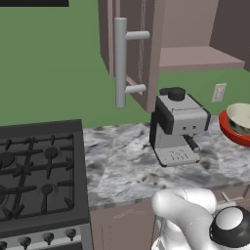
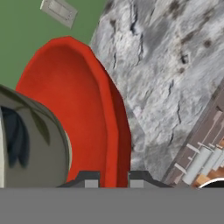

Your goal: Pick up the bowls on the counter and stack them on top of one another in the open cabinet. Place the smaller bowl on top of the larger bowl.

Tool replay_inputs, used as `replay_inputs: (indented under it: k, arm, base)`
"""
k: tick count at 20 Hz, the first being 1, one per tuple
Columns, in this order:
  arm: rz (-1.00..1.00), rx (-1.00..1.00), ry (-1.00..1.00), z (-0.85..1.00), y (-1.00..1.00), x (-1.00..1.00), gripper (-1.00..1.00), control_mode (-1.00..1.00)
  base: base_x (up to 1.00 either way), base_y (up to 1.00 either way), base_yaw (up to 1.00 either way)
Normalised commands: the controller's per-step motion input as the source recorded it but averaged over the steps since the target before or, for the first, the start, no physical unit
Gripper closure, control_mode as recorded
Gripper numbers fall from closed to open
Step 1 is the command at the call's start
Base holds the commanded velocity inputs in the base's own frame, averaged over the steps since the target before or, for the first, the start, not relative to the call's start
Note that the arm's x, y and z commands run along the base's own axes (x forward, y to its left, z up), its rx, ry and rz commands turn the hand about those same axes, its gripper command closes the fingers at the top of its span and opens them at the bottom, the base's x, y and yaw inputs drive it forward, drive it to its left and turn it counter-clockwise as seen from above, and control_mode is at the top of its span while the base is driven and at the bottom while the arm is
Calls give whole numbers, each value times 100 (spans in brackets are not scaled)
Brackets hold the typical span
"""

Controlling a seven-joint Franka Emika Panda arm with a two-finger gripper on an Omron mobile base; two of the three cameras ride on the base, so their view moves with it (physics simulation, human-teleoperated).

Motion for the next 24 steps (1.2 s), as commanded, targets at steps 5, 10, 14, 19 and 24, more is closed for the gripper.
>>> replay_inputs:
  k: [5,10,14,19,24]
  arm:
    - [0,4,0,29,15,-8,100,-100]
    - [0,2,-1,26,16,-14,100,-100]
    - [0,2,-1,25,18,-12,100,-100]
    - [0,0,-3,16,27,-11,100,-100]
    - [0,0,-4,5,34,-8,100,-100]
  base:
    - [0,0,0]
    - [0,0,0]
    - [0,0,0]
    - [0,0,0]
    - [0,0,0]
